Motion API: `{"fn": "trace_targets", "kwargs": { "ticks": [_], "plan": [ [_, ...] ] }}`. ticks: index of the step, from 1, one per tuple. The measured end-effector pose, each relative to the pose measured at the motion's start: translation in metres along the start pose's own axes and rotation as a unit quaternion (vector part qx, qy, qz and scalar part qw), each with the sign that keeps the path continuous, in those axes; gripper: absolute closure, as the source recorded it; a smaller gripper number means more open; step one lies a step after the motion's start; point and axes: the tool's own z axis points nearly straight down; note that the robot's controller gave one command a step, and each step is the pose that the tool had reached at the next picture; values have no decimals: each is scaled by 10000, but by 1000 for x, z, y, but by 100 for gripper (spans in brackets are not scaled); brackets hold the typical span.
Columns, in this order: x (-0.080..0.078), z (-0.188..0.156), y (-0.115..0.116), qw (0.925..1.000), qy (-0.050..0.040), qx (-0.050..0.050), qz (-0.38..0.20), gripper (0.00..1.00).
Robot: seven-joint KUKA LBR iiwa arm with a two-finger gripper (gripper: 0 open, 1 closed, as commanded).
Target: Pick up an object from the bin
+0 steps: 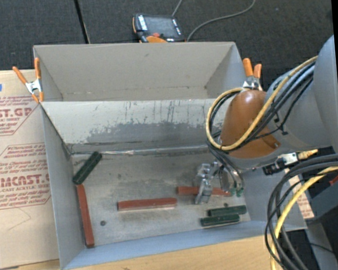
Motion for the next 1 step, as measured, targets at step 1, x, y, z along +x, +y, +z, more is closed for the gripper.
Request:
{"fn": "trace_targets", "kwargs": {
  "ticks": [1],
  "plan": [
    [-32,-144,29,9991,-51,-5,-420,100]
  ]
}}
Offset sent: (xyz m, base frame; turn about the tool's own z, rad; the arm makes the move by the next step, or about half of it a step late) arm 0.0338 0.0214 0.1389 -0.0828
